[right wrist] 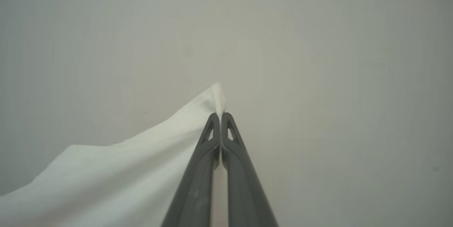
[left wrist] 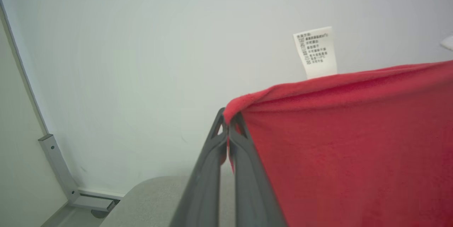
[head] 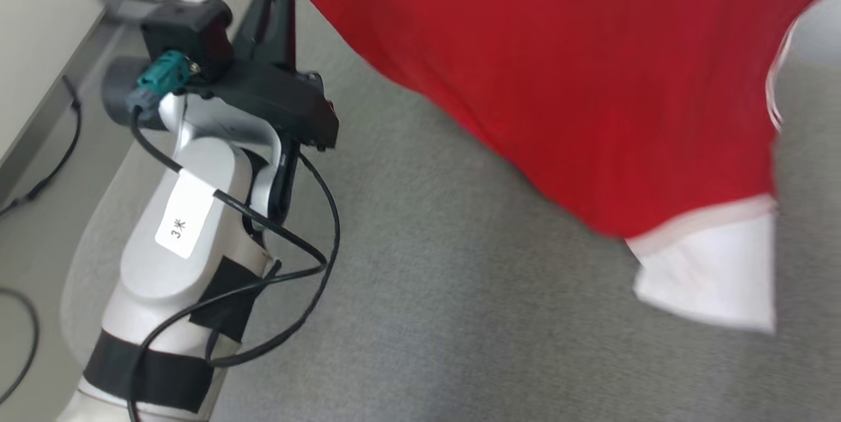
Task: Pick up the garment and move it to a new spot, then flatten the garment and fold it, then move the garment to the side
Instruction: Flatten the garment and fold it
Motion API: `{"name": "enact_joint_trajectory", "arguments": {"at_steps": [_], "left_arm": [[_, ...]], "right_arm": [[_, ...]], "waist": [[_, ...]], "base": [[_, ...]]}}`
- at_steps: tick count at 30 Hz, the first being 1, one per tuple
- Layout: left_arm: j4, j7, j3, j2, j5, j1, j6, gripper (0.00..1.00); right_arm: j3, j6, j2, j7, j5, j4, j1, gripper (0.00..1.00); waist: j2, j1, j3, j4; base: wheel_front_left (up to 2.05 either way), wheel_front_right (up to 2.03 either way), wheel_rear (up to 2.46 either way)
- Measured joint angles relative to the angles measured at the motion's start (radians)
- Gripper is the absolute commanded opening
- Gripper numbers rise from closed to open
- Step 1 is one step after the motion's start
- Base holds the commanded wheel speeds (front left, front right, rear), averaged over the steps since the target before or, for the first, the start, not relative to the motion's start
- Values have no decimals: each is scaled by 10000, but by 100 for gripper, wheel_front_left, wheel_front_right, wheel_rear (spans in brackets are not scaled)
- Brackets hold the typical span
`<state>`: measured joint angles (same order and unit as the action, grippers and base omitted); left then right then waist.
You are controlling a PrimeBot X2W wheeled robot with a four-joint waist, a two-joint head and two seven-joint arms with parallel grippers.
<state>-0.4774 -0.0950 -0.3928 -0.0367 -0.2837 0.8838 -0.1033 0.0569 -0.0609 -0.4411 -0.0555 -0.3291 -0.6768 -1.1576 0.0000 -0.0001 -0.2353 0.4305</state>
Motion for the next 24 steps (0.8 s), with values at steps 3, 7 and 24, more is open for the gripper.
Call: {"name": "enact_joint_trajectory", "arguments": {"at_steps": [3, 7, 24], "left_arm": [[-151, -349, 50, -25, 38, 104, -15, 0], [-339, -525, -10, -63, -38, -130, 125, 0], [2330, 579, -1035, -2497, -138, -6140, 842, 0]], "right_arm": [[-58, 94, 48, 723, -36, 359, 37, 0], [-155, 322, 109, 1235, -217, 771, 498, 0], [59, -301, 1026, -968, -834, 7129, 10296, 0]], "waist": [[1, 0, 372, -252], [-1, -1, 897, -618], [-1, -3, 2918, -2556]], "base": [[0, 0, 0], [0, 0, 0], [0, 0, 0]]}}
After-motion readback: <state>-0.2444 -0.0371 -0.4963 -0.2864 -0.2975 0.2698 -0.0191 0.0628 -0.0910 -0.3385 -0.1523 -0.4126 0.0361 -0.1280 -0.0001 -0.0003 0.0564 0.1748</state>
